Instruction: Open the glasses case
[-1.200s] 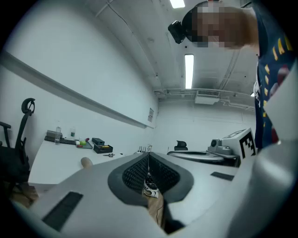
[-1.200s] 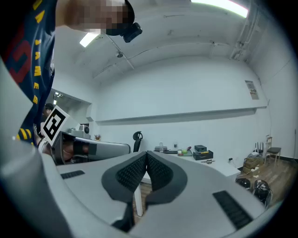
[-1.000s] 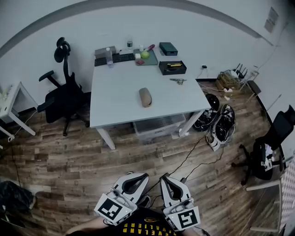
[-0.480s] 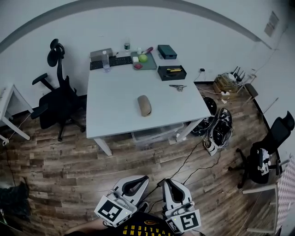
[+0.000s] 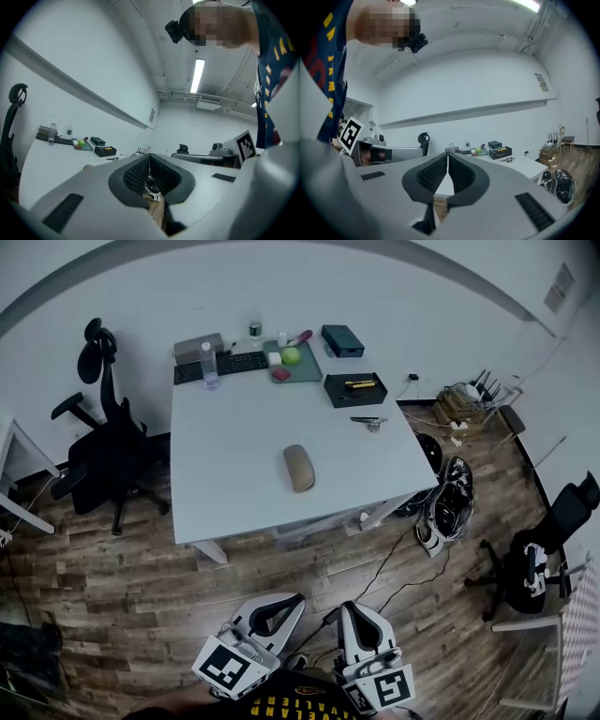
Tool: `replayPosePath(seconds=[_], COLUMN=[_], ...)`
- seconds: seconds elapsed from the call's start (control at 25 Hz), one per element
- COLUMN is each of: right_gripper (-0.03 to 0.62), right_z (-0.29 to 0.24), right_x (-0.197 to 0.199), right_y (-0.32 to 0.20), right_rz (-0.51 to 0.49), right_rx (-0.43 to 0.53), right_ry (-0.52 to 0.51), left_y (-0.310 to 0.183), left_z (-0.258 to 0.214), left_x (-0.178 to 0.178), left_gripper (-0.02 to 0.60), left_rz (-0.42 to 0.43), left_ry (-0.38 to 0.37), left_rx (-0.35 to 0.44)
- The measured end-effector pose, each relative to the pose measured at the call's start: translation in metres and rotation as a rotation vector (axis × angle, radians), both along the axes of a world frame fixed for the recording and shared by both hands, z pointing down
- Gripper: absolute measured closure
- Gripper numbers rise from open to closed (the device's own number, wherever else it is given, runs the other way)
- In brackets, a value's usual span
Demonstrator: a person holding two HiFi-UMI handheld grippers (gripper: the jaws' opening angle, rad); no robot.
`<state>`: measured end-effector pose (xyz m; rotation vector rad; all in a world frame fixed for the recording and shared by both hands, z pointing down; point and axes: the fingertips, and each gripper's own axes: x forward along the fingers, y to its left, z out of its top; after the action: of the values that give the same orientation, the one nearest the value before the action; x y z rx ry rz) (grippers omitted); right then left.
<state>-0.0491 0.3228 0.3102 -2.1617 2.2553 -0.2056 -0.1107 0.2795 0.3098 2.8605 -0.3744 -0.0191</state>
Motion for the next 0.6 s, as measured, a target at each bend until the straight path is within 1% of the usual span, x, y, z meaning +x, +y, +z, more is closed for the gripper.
replayPosePath(seconds=[0.28, 0.48, 0.6], right_gripper=[0.576, 0.576, 0.576], right_z=[0.002, -0.002, 0.002], right_x=[-0.011, -0.012, -0.018], right_y=[-0.043, -0.058, -0.066], right_rz=[-0.009, -0.015, -0.035], right_rx=[-0.017, -0.024, -0.032], right_ry=[-0.013, -0.004, -0.018], left_y=[-0.041, -0.057, -0.063], left_z=[0.002, 0.001, 0.01], left_x=[-0.013, -0.02, -0.022], left_gripper=[0.566, 0.566, 0.566], left_rz=[-0.003, -0.027, -0.03], left_ry=[0.016, 0.03, 0.022], left_rx=[-0.02, -0.036, -0.05])
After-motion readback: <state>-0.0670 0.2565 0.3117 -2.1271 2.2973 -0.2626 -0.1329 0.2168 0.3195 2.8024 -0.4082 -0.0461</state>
